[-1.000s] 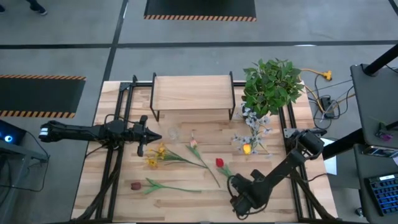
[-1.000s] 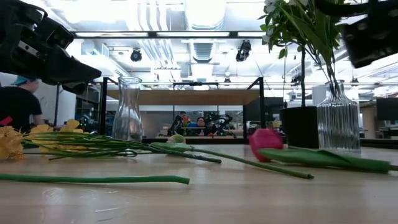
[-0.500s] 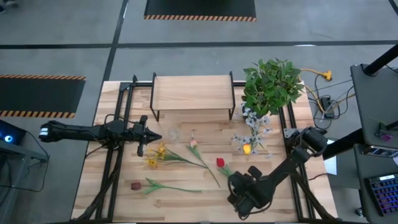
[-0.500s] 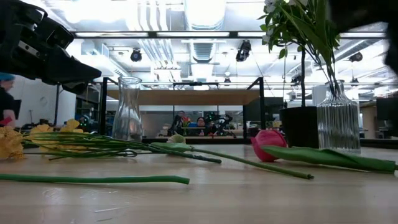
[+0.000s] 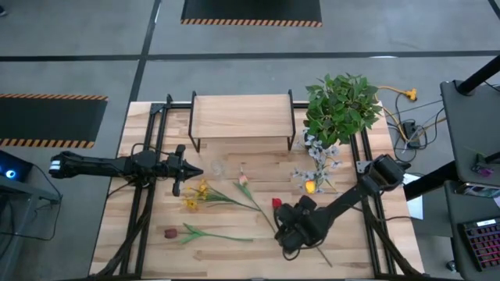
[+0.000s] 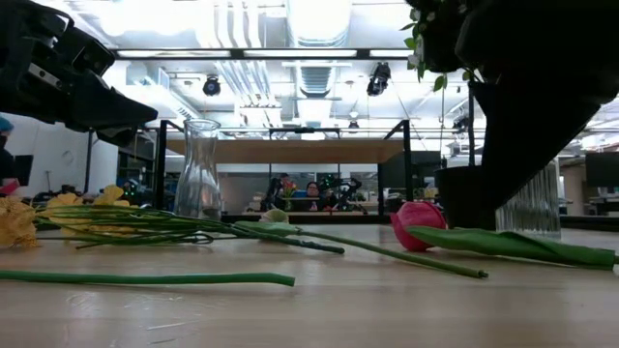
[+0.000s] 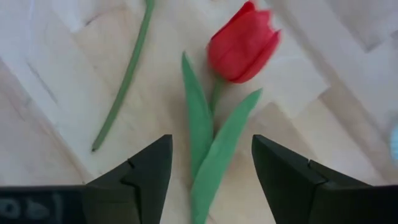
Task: Pick and place flowers into a vace then onto a shelf
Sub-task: Put the red tulip into the right transparent vase
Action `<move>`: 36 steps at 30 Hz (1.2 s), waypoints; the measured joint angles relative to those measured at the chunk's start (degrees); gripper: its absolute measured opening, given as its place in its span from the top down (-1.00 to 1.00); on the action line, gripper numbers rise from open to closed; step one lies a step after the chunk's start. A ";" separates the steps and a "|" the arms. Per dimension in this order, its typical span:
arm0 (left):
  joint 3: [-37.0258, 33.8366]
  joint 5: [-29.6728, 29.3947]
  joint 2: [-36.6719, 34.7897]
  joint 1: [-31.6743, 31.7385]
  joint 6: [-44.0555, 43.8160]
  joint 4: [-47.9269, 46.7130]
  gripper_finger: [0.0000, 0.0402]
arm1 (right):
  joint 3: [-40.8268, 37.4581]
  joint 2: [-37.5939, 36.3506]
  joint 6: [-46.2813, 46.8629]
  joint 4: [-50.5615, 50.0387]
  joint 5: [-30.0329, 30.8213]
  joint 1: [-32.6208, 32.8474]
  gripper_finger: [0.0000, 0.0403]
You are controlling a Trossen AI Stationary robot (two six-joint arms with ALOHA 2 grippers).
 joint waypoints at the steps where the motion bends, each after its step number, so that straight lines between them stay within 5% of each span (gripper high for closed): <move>1: 0.00 0.00 0.00 0.02 0.00 0.00 1.00 | -0.29 0.00 -0.39 0.76 -1.02 -0.31 -0.05; 22: 0.00 0.00 0.00 0.00 0.00 0.00 1.00 | -8.20 -0.20 0.99 9.20 -5.13 -0.64 0.04; 36: 0.00 -0.01 0.00 0.02 0.00 0.00 1.00 | -6.69 -0.15 1.32 7.65 -7.60 -0.23 0.92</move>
